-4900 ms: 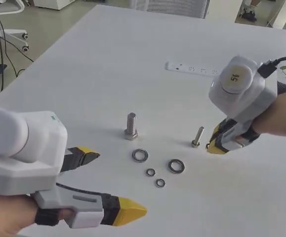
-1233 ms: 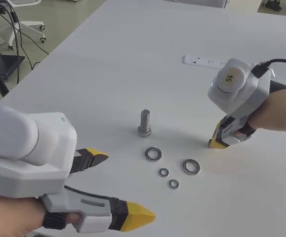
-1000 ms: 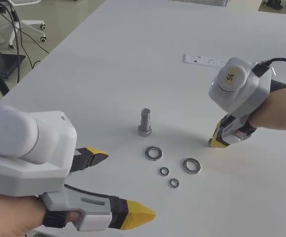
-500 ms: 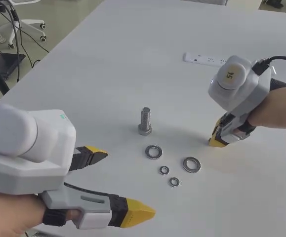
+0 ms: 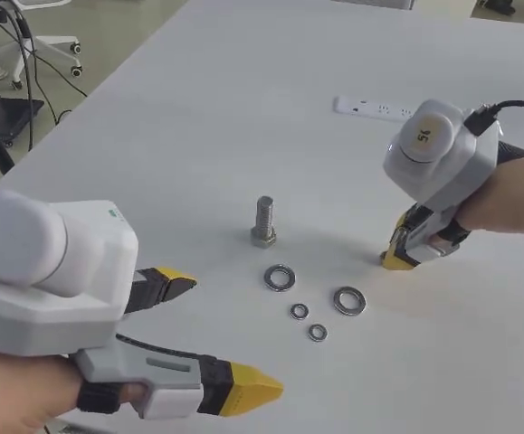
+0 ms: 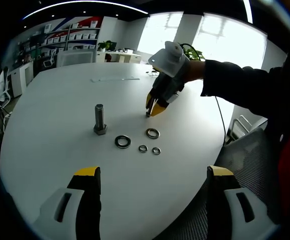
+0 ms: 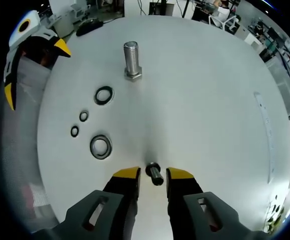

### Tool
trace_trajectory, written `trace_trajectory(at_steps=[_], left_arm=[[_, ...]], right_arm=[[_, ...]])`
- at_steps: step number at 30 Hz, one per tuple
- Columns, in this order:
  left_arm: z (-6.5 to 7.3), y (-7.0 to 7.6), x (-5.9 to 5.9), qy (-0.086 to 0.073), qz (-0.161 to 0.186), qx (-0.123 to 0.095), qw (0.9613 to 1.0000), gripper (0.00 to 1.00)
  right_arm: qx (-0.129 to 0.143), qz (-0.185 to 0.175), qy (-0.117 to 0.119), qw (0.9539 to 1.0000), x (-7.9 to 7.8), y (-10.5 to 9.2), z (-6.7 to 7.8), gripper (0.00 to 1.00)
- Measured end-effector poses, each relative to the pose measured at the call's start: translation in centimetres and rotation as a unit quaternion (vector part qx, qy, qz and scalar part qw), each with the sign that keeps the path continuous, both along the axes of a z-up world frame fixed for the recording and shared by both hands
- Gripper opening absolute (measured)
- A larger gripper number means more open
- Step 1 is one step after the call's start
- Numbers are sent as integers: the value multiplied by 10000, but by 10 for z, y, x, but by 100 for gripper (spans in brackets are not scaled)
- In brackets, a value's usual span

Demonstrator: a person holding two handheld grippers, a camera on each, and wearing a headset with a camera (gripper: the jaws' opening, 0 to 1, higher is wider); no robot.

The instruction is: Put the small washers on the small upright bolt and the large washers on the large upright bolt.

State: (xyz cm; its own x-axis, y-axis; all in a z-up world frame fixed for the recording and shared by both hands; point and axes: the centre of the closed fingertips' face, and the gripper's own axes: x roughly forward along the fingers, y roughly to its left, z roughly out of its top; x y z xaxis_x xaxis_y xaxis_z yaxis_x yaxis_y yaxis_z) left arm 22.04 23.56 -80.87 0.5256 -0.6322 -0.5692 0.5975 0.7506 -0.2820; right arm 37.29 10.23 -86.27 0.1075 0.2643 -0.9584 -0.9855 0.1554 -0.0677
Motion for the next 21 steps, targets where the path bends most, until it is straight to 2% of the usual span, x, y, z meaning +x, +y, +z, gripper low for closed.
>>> trace_trajectory(at_steps=[14, 21], left_arm=[[-1, -1, -1, 6, -38, 3, 10000, 87], [-1, -1, -2, -1, -52, 6, 10000, 87]], right_arm=[[49, -62, -21, 10000, 4, -3, 1, 24], [68, -62, -33, 10000, 0, -1, 3, 25]])
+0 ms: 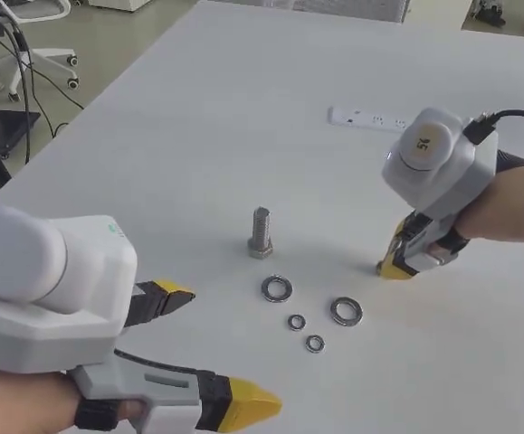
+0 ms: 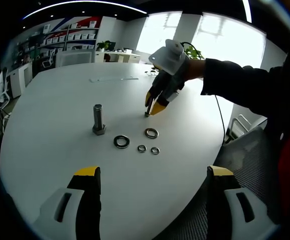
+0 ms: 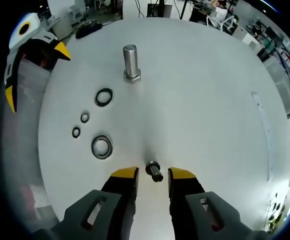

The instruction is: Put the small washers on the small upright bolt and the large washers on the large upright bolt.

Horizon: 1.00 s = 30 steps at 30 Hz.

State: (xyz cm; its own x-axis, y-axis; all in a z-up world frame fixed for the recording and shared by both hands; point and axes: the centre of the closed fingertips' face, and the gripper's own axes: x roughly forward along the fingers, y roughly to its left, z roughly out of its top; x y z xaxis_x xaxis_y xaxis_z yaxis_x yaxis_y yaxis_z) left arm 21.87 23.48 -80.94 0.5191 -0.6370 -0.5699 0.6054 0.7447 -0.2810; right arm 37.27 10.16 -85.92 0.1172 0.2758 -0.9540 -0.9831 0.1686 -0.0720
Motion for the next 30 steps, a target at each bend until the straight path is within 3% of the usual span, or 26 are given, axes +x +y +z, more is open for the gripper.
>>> trace_trajectory(at_steps=[30], left_arm=[[3, -2, 1, -72, -53, 3, 10000, 87]], right_arm=[[113, -247, -158, 9995, -10, -16, 16, 31]])
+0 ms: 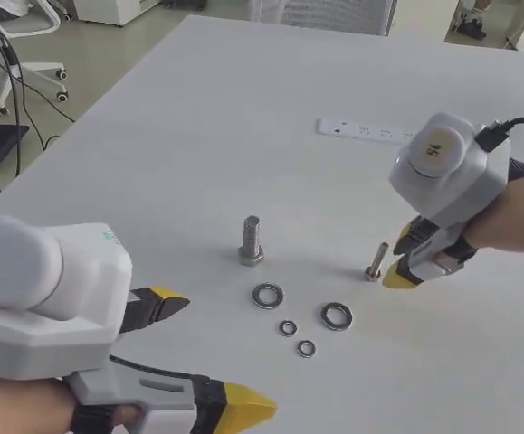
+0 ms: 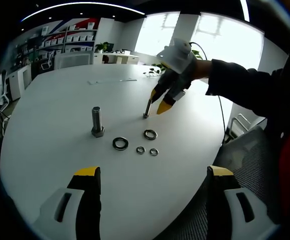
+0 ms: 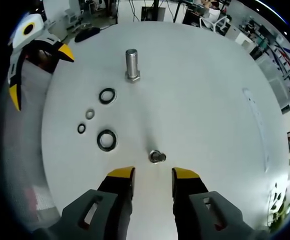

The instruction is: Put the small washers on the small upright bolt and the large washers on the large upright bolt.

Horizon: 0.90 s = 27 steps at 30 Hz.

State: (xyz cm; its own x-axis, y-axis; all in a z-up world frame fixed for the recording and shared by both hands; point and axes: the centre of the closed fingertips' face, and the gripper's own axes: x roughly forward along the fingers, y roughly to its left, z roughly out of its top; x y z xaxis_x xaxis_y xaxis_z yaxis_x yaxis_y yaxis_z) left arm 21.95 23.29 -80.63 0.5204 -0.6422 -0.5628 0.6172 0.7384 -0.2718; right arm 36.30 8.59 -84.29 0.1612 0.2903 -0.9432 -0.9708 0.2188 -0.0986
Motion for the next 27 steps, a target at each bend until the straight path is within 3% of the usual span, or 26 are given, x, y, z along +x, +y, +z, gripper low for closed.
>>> trace_trajectory(at_steps=[27], left_arm=[[2, -1, 0, -109, -45, 17, 9999, 87]], right_arm=[[127, -205, 35, 9997, -37, -19, 7, 32]])
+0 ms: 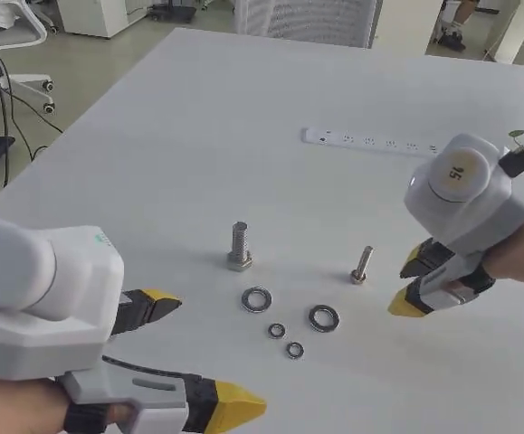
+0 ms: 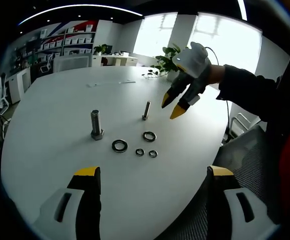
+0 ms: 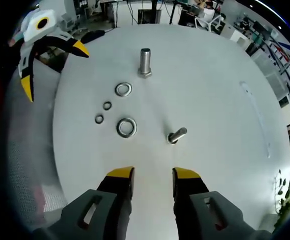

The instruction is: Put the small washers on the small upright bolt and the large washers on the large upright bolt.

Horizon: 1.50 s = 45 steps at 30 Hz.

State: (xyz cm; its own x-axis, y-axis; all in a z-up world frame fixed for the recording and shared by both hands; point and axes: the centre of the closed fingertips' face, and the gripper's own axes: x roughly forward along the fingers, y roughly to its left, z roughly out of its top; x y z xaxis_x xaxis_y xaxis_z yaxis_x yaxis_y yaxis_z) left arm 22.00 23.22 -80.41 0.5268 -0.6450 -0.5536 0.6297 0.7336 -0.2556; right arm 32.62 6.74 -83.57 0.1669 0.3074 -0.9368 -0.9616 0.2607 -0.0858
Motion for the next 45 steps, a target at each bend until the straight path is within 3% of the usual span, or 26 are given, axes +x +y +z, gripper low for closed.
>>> trace_trajectory(at_steps=[19, 35, 45], left_arm=[[2, 0, -3, -46, -21, 5, 10000, 87], [4, 1, -3, -89, -4, -7, 10000, 87], [4, 2, -1, -93, 35, -21, 9999, 87]], right_arm=[[60, 158, 191, 9997, -32, 10, -2, 32], [22, 508, 252, 9984, -32, 38, -9, 32], [-55, 742, 329, 9967, -24, 60, -24, 32]])
